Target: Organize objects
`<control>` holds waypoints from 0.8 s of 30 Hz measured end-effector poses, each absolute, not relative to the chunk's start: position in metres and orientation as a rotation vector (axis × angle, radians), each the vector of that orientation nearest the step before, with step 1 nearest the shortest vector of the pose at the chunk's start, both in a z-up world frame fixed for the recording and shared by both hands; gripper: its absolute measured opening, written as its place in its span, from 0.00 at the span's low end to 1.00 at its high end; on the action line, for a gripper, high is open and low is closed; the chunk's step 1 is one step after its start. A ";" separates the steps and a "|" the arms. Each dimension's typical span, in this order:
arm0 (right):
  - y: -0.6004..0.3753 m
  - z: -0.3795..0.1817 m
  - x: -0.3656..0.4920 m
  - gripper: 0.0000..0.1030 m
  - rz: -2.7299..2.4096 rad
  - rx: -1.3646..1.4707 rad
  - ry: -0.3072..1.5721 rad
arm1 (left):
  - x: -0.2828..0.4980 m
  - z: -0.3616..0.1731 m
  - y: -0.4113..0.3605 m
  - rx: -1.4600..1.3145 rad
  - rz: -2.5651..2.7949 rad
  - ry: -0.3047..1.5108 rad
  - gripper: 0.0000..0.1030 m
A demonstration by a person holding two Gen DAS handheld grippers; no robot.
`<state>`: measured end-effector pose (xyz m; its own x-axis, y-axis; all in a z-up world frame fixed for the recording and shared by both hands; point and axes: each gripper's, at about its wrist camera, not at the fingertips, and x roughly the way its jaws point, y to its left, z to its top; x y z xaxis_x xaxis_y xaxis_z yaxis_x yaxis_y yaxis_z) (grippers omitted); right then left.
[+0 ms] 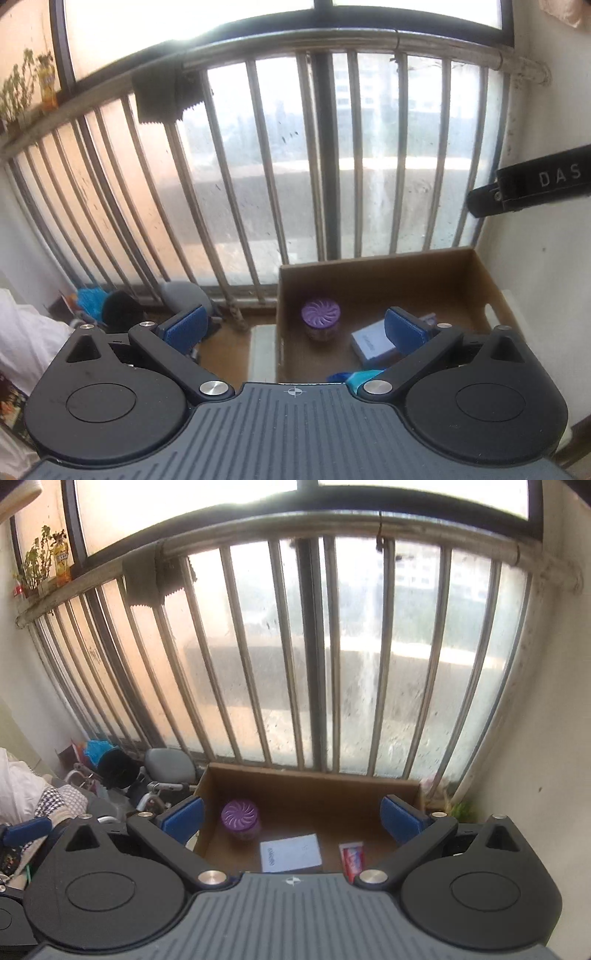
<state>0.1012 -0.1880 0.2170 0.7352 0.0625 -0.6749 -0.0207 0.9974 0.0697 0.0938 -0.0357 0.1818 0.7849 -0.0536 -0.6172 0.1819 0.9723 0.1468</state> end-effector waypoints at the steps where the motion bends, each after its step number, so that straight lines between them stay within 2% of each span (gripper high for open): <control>1: -0.186 0.221 0.097 1.00 0.022 0.026 0.714 | 0.092 0.183 -0.038 0.220 -0.104 0.634 0.99; 4: -0.181 0.231 0.083 1.00 -0.044 -0.070 0.619 | 0.086 0.184 -0.045 0.253 -0.078 0.587 0.99; 12: -0.189 0.252 0.053 1.00 -0.171 -0.111 0.518 | 0.091 0.171 -0.058 0.244 -0.170 0.686 0.99; 18: -0.206 0.273 0.032 1.00 -0.230 -0.049 0.362 | 0.093 0.167 -0.060 0.170 -0.215 0.748 1.00; 21: -0.218 0.264 0.029 1.00 -0.209 0.029 0.405 | 0.093 0.159 -0.059 0.135 -0.262 0.792 1.00; 24: -0.226 0.240 0.034 1.00 -0.182 0.086 0.529 | 0.094 0.150 -0.062 0.140 -0.252 0.840 1.00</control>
